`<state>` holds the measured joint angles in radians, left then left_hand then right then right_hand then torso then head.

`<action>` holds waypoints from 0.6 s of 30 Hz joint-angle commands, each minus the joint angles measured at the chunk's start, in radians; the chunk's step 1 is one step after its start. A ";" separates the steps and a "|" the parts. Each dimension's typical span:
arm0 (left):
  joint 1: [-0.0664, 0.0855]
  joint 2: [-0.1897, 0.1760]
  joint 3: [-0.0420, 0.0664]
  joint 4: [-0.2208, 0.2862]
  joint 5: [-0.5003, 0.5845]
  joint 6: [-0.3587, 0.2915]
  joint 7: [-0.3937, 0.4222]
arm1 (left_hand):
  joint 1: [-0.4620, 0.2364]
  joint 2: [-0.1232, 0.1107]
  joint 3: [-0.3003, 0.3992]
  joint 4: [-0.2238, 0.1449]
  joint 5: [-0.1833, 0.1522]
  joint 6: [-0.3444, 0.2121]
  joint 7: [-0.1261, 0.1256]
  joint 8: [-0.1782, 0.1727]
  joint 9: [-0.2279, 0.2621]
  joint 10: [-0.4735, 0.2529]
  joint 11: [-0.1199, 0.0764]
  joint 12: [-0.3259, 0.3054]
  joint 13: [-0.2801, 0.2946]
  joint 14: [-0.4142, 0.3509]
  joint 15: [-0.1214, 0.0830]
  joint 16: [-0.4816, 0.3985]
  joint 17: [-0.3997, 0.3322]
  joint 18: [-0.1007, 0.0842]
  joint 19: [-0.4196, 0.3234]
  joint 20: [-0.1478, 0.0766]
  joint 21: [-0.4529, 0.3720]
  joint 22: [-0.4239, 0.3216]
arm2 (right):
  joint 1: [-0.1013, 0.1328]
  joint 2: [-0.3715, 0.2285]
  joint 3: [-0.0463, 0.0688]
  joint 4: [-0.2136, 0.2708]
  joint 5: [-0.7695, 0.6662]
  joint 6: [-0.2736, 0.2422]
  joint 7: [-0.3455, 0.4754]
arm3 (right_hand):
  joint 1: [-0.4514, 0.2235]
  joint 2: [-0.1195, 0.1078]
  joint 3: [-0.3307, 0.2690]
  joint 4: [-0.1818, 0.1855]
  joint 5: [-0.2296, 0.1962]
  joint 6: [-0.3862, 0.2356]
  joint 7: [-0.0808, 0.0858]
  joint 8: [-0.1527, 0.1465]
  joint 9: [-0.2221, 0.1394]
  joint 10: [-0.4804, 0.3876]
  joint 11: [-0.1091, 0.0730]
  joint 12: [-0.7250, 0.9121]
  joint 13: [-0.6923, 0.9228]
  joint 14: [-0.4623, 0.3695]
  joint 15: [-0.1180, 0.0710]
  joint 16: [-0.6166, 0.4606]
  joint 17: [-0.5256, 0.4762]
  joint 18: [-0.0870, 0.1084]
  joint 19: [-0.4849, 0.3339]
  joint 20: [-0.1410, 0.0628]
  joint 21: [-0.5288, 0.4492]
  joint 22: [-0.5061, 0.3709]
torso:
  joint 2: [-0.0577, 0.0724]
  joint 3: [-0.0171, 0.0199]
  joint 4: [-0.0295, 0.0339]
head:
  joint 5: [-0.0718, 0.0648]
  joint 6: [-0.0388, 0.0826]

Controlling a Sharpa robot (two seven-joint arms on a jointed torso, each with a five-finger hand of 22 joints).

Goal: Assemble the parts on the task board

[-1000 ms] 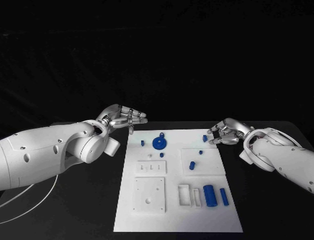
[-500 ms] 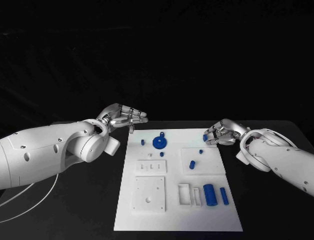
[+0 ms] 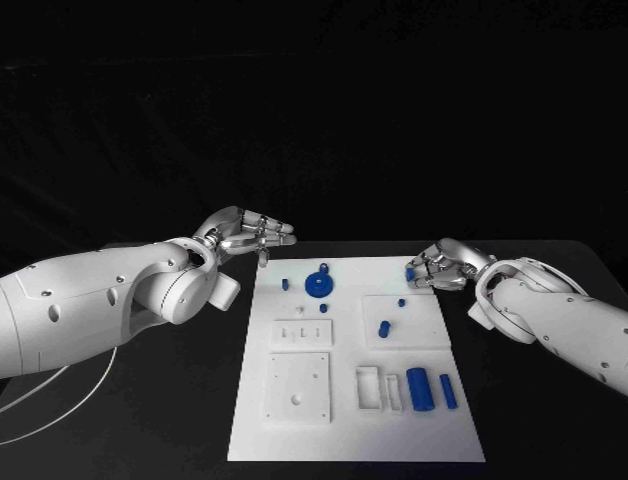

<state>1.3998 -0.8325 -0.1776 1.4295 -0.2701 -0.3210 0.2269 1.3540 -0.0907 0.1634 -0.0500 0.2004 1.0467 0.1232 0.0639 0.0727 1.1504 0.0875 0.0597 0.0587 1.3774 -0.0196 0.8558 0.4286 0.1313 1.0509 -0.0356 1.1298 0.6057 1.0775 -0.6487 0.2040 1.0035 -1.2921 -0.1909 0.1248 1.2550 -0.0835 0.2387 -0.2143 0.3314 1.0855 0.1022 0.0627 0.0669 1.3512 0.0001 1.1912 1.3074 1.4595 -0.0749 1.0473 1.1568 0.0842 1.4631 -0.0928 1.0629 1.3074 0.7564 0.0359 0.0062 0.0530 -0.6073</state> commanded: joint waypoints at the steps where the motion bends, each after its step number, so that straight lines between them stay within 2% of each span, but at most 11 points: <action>1: 0.000 0.002 0.001 0.001 0.005 0.015 0.010 | -0.001 0.003 -0.003 0.000 0.002 -0.009 0.001 -0.001 0.000 -0.006 -0.002 0.000 0.001 0.004 0.000 0.006 -0.001 0.018 -0.005 -0.001 -0.004 -0.001 | -0.001 0.003 0.000 -0.002 -0.004 -0.007 0.000 | -0.007 0.010 0.010 0.001 -0.009 0.013 -0.002 -0.001 0.000 0.002 -0.002 0.006 0.028 -0.002 0.005 0.004 0.002 -0.002 0.045 0.004 0.006 0.136 | 0.000 0.0006 -0.0007 | 0.000 0.000; 3: 0.000 0.002 0.001 0.001 0.005 0.015 0.010 | -0.001 0.003 -0.003 0.000 0.002 -0.009 0.001 -0.001 0.000 -0.006 -0.002 0.000 0.001 0.004 0.000 0.006 -0.001 0.018 -0.005 -0.001 -0.004 -0.001 | -0.001 0.005 0.000 -0.003 -0.004 -0.009 0.000 | -0.003 0.017 0.022 0.001 -0.038 0.026 -0.006 0.000 0.000 0.002 -0.004 0.006 0.028 -0.002 0.003 0.004 0.002 -0.002 0.045 0.003 0.007 0.136 | 0.000 0.0009 -0.0004 | 0.000 0.000; 10: 0.000 0.003 0.001 0.001 0.005 0.016 0.008 | -0.003 0.003 -0.004 0.000 0.002 -0.010 0.001 -0.001 0.000 -0.007 -0.002 -0.001 0.001 0.004 0.000 0.006 -0.001 0.018 -0.005 -0.001 -0.004 -0.002 | -0.003 0.009 0.000 -0.006 -0.004 -0.027 -0.007 | -0.005 0.030 0.054 0.006 -0.091 0.076 -0.021 0.000 0.004 0.004 -0.012 0.007 0.030 -0.002 -0.004 0.003 0.002 -0.006 0.045 -0.004 0.006 0.136 | 0.000 0.0010 0.0006 | -0.002 -0.001; 18: 0.000 0.004 0.001 0.000 0.004 0.017 0.006 | -0.003 0.005 -0.004 0.001 0.002 -0.008 0.001 0.000 0.000 -0.004 -0.002 0.000 0.001 0.004 0.000 0.006 -0.001 0.018 -0.005 -0.001 -0.003 -0.002 | -0.004 0.011 0.000 -0.007 -0.011 -0.065 -0.021 | -0.003 0.040 0.089 0.006 -0.131 0.112 -0.032 0.001 0.009 0.007 -0.019 0.007 0.033 -0.001 -0.009 0.003 0.005 -0.009 0.045 -0.010 0.005 0.135 | 0.000 0.0014 -0.0005 | -0.001 -0.001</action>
<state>1.3998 -0.8311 -0.1776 1.4288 -0.2699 -0.3185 0.2260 1.3540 -0.0907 0.1634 -0.0500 0.2004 1.0432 0.1267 0.0638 0.0726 1.1504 0.0875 0.0597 0.0587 1.3774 -0.0195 0.8558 0.4286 0.1311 1.0509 -0.0356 1.1298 0.6058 1.0741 -0.6392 0.2040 0.9970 -1.2927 -0.2247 0.1139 1.2541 -0.0560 0.3225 -0.2092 0.2029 1.1902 0.0713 0.0566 0.0711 1.3545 -0.0181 1.1949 1.3073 1.4591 -0.0750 1.0474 1.1604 0.0824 1.4668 -0.0965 1.0663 1.3074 0.7563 0.0371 0.0063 0.0514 -0.6085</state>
